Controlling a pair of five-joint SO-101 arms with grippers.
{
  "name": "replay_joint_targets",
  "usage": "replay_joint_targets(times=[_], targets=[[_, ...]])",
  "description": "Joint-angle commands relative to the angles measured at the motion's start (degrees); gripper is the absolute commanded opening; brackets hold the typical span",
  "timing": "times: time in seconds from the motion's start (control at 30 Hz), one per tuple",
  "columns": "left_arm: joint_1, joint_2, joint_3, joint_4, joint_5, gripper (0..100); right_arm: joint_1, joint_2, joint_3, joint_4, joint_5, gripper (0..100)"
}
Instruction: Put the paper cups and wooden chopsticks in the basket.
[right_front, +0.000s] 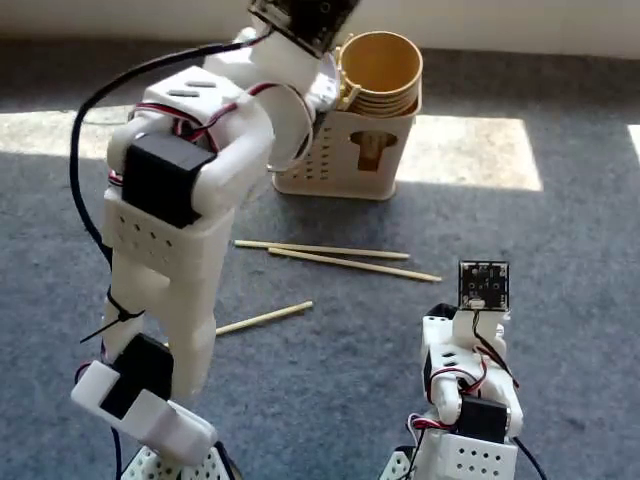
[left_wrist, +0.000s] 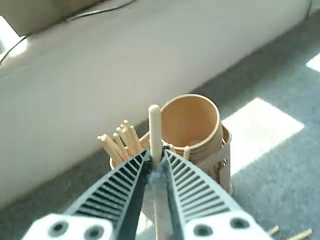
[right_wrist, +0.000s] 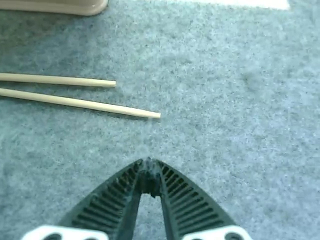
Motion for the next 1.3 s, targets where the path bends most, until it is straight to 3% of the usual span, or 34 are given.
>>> replay_joint_targets(times=[0.0,0.4,0.5,0.7,1.0,1.17,1.27], targets=[[-5.0,-0.1,-2.2,-9.9,6.2,1,0.7,-0.5,7.2,0.0,0.2,0.6],[-7.5,2.9,-1.6,-30.4,14.0,1,0.7,-0.5,7.2,0.0,0.2,0.6],[-9.7,6.2,-1.5,-33.2,14.9,1,0.7,-0.5,7.2,0.0,0.2,0.6],[-14.9,12.4,-1.6,-37.8,23.8,1,0.7,-0.5,7.2,0.0,0.2,0.6],[-17.3,18.6,-1.5,-37.2,25.4,2,0.7,-0.5,7.2,0.0,0.2,0.6],[-16.0,17.5,-2.1,-26.8,25.4,17,0.7,-0.5,7.2,0.0,0.2,0.6],[-15.0,15.3,-3.4,-20.7,25.0,18,0.7,-0.5,7.2,0.0,0.2,0.6]])
